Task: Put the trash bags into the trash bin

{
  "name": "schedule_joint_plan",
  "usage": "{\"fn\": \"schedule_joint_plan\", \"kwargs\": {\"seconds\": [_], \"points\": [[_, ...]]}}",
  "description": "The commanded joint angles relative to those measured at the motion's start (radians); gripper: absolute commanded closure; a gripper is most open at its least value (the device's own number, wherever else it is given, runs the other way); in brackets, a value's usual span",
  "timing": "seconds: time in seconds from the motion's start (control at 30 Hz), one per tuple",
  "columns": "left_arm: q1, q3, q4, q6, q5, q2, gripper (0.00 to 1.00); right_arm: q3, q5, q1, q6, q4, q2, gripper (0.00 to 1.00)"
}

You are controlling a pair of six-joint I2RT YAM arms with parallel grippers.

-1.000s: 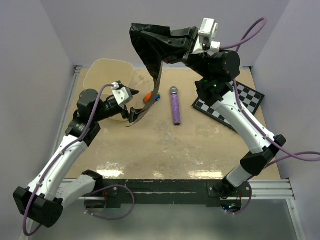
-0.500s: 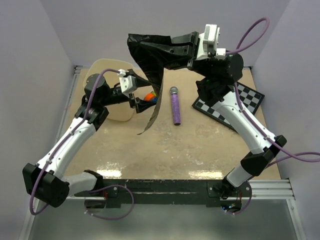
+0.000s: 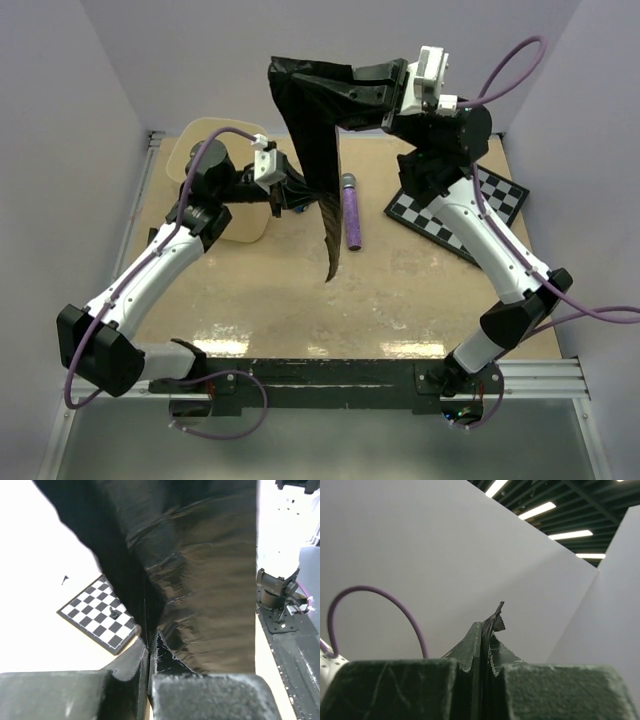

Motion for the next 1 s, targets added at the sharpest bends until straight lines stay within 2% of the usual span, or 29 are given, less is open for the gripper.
{"fn": "schedule_joint_plan", "kwargs": {"seconds": [0.0,0.07,0.1,0.13,0.17,0.2,0.23,0.3,0.43,0.57,0.63,0.67,0.7,0.77,0.83,0.87,0.93,0.97], "points": [[-0.001,-0.011,0.024,-0.021,-0.001,-0.046,1.0,-0.055,0.041,-0.077,-0.003,0.03,-0.001,1.0],[0.004,-0.034,-0.009,-0.015,-0.032,-0.062,1.0,-0.161,0.068,-0.135,-0.005,0.03,-0.021,0.98],[0.004,-0.036,-0.063,0.013,-0.056,-0.063,1.0,-0.222,0.087,-0.169,0.003,0.027,-0.03,0.9],[0.004,-0.038,-0.109,0.034,-0.093,-0.063,1.0,-0.281,0.111,-0.198,0.021,0.024,-0.046,0.76],[0.004,-0.036,-0.158,0.036,-0.123,-0.056,1.0,-0.347,0.154,-0.229,0.038,0.003,-0.059,0.52],[0.004,-0.03,-0.227,0.04,-0.156,-0.037,1.0,-0.403,0.202,-0.258,0.031,-0.032,-0.07,0.38],[0.004,-0.015,-0.309,0.039,-0.179,-0.014,1.0,-0.442,0.234,-0.286,0.006,-0.086,-0.084,0.31],[0.004,0.011,-0.408,0.042,-0.2,0.027,1.0,-0.503,0.315,-0.339,-0.003,-0.189,-0.104,0.26],[0.005,0.076,-0.65,0.033,-0.248,0.116,1.0,-0.6,0.469,-0.473,0.087,-0.338,-0.174,0.22],[0.005,0.152,-0.81,-0.044,-0.459,0.207,1.0,-0.637,0.527,-0.543,0.012,-0.469,-0.237,0.17],[0.007,0.147,-0.803,-0.055,-0.576,0.202,1.0,-0.631,0.364,-0.544,-0.121,-0.535,-0.271,0.11],[0.007,0.143,-0.79,-0.052,-0.613,0.199,1.0,-0.633,0.223,-0.537,-0.199,-0.566,-0.296,0.02],[0.009,0.149,-0.792,-0.047,-0.645,0.202,1.0,-0.658,0.107,-0.512,-0.286,-0.574,-0.328,0.02],[0.01,0.188,-0.806,-0.048,-0.667,0.23,1.0,-0.726,-0.006,-0.424,-0.45,-0.597,-0.407,0.02],[0.012,0.209,-0.806,-0.059,-0.658,0.25,1.0,-0.761,0.006,-0.282,-0.789,-0.741,-0.474,0.02],[0.013,0.214,-0.803,-0.059,-0.644,0.257,1.0,-0.775,0.039,-0.204,-0.906,-0.81,-0.49,0.02],[0.013,0.229,-0.806,-0.105,-0.625,0.276,1.0,-0.803,0.073,-0.09,-1.063,-0.881,-0.506,0.02],[0.013,0.232,-0.807,-0.114,-0.624,0.282,1.0,-0.806,0.078,-0.073,-1.1,-0.884,-0.501,0.03]]}}
